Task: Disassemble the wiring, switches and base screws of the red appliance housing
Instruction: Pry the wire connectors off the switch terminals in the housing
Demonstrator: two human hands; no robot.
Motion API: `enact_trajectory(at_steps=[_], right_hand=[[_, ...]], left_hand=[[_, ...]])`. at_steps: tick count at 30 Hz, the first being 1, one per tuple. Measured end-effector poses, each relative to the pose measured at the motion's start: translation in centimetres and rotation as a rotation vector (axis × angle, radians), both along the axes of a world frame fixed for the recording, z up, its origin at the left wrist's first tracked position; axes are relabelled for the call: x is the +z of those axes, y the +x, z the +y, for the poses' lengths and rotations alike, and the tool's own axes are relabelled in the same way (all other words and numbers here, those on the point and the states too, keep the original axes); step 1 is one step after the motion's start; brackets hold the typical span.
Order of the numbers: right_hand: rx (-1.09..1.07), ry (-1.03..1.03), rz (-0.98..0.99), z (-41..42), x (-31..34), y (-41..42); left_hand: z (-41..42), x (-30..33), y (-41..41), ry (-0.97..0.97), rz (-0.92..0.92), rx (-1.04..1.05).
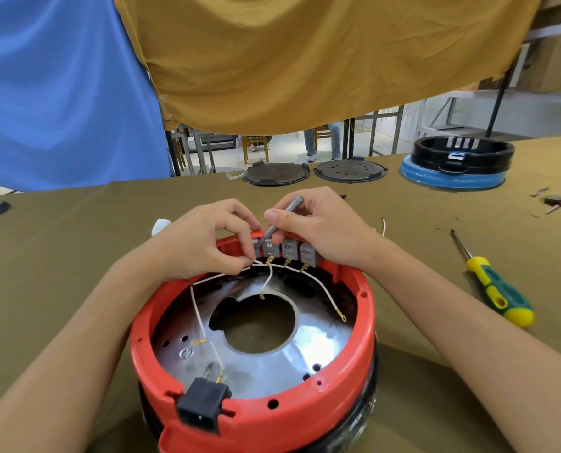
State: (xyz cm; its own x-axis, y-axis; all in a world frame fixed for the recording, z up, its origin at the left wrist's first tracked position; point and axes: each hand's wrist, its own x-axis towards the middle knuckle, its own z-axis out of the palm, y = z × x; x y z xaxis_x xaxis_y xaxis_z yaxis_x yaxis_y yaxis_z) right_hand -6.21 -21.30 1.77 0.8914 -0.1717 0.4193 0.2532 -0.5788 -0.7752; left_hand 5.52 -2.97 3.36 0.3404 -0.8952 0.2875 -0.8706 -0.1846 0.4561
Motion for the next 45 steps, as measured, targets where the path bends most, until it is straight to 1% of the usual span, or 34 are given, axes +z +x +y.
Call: enact_trajectory(at_steps=[4, 7, 9, 11, 15, 18, 22, 26, 34, 42, 45], right_hand=[[-0.017, -0.007, -0.014, 0.4, 0.1, -0.2], [-0.042, -0.077, -0.008, 0.8, 0.3, -0.3], [-0.054, -0.118, -0.005, 1.0, 0.6, -0.4], [-0.055, -0.106, 0.000, 1.2, 0.6, -0.5], [-0.081, -0.128, -0.036, 1.7, 0.3, -0.6], [-0.079, -0.145, -0.037, 1.8, 0.3, -0.6], [-0.093, -0.150, -0.040, 2.0, 0.3, -0.7], [-0.153, -0.211, -0.041, 2.6, 0.4, -0.7], [-0.248, -0.188, -0.069, 3.7, 0.1, -0.8], [-0.181, -0.166, -0.110, 3.6, 0.0, -0.6], [-0.163, -0.083, -0.091, 3.3, -0.2, -0.3]], left_hand=[[-0.1, 0.1, 0.3, 0.024, 0.025, -0.020], [0.0, 0.4, 0.5, 0.062, 0.059, -0.079], [0.0, 0.4, 0.4, 0.072, 0.044, -0.114], [0.1, 0.4, 0.1, 0.055, -0.012, -0.134], [0.4, 0.2, -0.1, -0.001, -0.196, -0.170], [0.5, 0.1, -0.2, -0.007, -0.323, -0.182], [0.8, 0.1, -0.1, 0.020, -0.359, -0.171], [1.3, 0.8, 0.1, 0.058, -0.439, -0.170], [2.3, -0.3, -1.2, -0.040, -0.453, -0.088], [2.2, -0.1, -1.1, -0.050, -0.420, -0.071], [2.3, -0.1, -1.2, -0.049, -0.414, -0.075]])
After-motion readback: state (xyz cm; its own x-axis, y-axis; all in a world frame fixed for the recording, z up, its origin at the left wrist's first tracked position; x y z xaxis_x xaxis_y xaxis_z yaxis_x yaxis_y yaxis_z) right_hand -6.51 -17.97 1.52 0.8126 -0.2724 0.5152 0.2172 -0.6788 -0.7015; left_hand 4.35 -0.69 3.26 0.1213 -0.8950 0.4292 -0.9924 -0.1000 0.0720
